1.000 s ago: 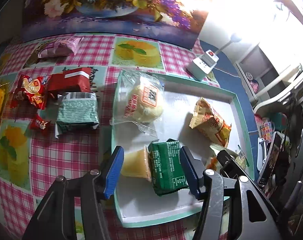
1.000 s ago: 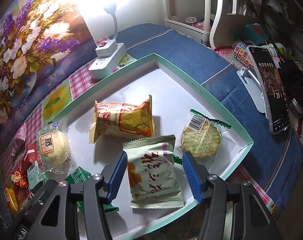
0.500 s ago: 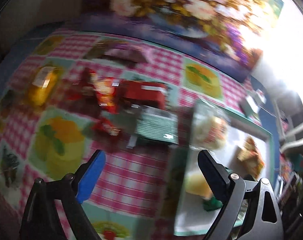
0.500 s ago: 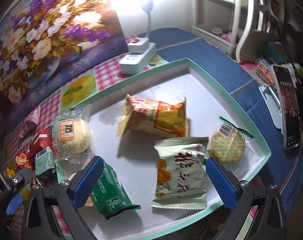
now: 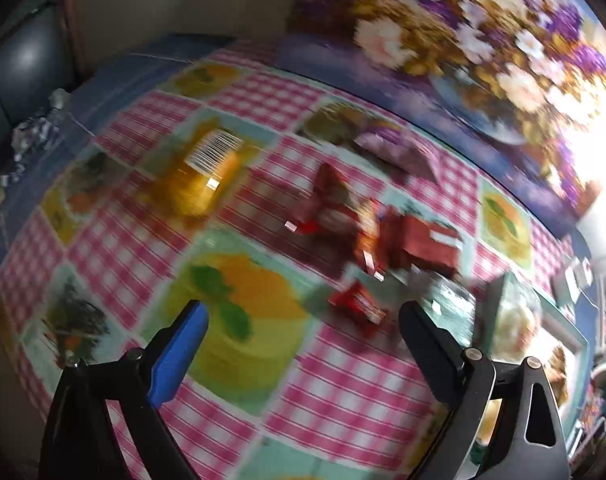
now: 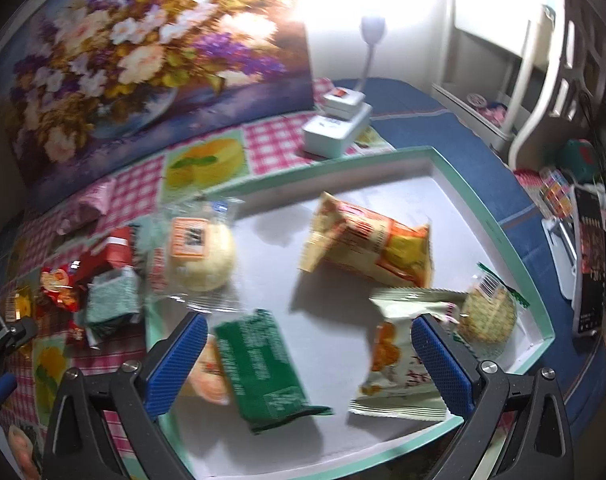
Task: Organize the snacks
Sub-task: 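Withdraw both grippers and move the left gripper toward the yellow barcode bag, then grasp yellow barcode bag with left gripper while right gripper grasps mint-green pack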
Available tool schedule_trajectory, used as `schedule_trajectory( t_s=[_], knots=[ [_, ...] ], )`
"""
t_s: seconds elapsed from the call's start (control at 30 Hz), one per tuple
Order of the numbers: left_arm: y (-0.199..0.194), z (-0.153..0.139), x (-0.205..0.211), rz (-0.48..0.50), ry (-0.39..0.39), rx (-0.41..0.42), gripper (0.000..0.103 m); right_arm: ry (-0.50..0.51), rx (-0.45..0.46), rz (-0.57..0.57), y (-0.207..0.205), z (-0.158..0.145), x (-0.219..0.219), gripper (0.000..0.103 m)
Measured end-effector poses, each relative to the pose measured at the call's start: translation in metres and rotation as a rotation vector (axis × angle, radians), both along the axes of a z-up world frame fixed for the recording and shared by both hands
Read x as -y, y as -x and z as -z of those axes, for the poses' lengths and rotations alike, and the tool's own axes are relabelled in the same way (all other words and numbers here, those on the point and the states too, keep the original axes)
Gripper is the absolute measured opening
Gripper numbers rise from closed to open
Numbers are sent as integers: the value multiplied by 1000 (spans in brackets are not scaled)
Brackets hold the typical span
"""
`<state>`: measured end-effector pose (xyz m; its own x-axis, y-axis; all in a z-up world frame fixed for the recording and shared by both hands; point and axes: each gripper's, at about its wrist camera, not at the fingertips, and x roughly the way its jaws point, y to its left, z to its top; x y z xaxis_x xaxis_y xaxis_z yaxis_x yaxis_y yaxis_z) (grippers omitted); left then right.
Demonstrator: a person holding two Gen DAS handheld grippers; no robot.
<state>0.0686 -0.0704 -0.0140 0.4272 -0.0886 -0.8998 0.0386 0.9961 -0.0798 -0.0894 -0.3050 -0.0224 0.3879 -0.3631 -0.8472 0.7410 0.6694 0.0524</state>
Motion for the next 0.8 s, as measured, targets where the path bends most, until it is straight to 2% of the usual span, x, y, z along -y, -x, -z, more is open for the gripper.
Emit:
schedule_trajectory(
  t_s=[0.1,0.23,0.37,0.57,0.7,0.8],
  knots=[
    [-9,-5,-17,-44,-13,25,96,22,56,-36,-9,-13,-13,103],
    [-21,-9,-39,-67,6,32,96,41,111,-107,-28,-24,-35,103],
    [-30,-17,-57,-76,25,51,96,5,149,-178,-50,-27,-56,103],
    [-49,-24,-86,-94,65,84,96,-15,174,-281,-81,-26,-85,103],
    [-61,-20,-101,-82,62,90,96,-31,174,-303,-99,-23,-94,103],
    [-71,-14,-109,-64,103,77,96,-55,157,-320,-111,-16,-96,103]
  ],
)
